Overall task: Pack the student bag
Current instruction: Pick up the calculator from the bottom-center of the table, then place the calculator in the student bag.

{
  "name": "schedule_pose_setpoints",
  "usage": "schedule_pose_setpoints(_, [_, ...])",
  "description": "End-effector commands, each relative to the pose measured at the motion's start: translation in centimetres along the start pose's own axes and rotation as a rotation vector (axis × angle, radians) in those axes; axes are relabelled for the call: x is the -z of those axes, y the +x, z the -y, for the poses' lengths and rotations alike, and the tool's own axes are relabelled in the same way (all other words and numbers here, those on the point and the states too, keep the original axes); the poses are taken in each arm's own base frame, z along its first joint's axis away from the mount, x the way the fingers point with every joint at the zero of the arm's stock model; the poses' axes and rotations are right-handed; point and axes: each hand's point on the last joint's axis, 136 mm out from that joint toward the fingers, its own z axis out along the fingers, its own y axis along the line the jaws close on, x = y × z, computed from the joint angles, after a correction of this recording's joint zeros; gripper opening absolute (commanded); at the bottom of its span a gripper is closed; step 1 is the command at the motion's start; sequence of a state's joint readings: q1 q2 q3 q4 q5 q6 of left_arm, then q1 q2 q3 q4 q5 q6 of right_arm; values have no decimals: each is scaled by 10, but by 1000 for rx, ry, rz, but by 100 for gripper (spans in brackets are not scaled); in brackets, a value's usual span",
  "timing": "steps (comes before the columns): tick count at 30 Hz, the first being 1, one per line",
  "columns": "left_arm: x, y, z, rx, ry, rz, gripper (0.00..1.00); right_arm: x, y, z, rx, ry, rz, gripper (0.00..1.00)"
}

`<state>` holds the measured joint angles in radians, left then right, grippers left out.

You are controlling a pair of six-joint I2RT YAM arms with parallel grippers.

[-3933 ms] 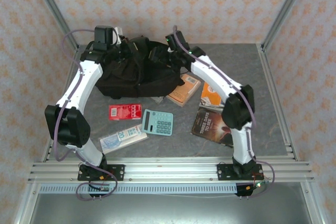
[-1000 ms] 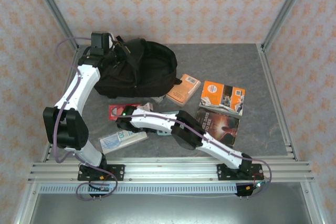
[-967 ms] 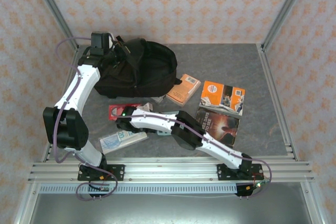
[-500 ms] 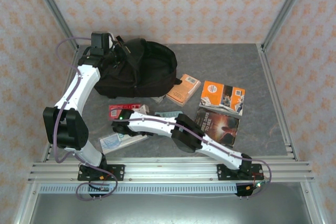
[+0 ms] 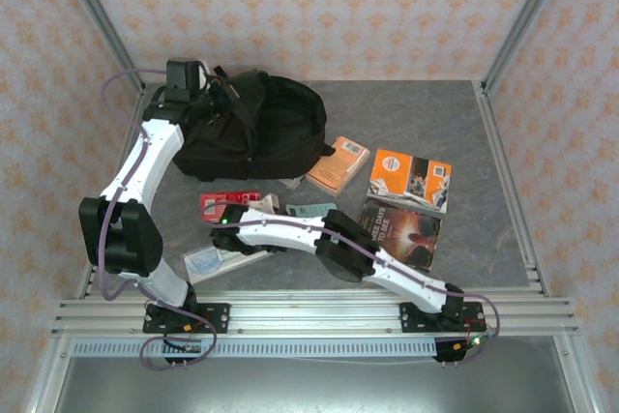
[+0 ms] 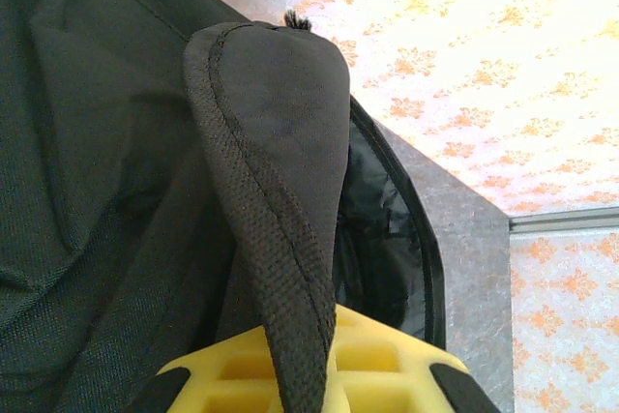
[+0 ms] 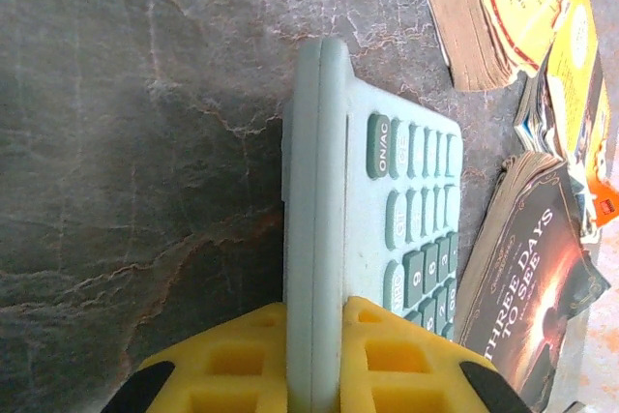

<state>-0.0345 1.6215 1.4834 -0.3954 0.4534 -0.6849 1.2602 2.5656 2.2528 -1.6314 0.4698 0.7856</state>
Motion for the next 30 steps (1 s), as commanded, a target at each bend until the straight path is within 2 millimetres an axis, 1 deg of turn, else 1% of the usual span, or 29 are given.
schedule_pose_setpoints(1, [13,-13,8,4,32,51,0,16,0,19,-2,-12,-9,0])
schedule_pose_setpoints(4, [14,-13,10,-3,41,47,0,30,-7,32,-28,-37,22,0])
schedule_pose_setpoints(7, [17,-12,19,-21,79,38,0,48,-14,52,-55,-81,67,0])
schedule_pose_setpoints(13, [21,-6,42,-93,136,-14,0,89,-30,100,-138,-222,209,0])
schedule_pose_setpoints(17, [24,7,59,-170,148,-48,0,104,-37,137,-222,-367,263,0])
schedule_pose_setpoints(22, [39,15,82,-251,178,-61,0,114,-46,189,-375,-545,327,0])
schedule_pose_setpoints(27, [55,21,103,-311,214,-105,0,125,-66,244,-619,-808,408,0])
schedule_pose_setpoints(28, [58,22,106,-320,218,-109,0,129,-70,252,-656,-856,424,0])
schedule_pose_setpoints(30, [64,24,113,-340,237,-113,0,138,-82,276,-744,-936,473,0])
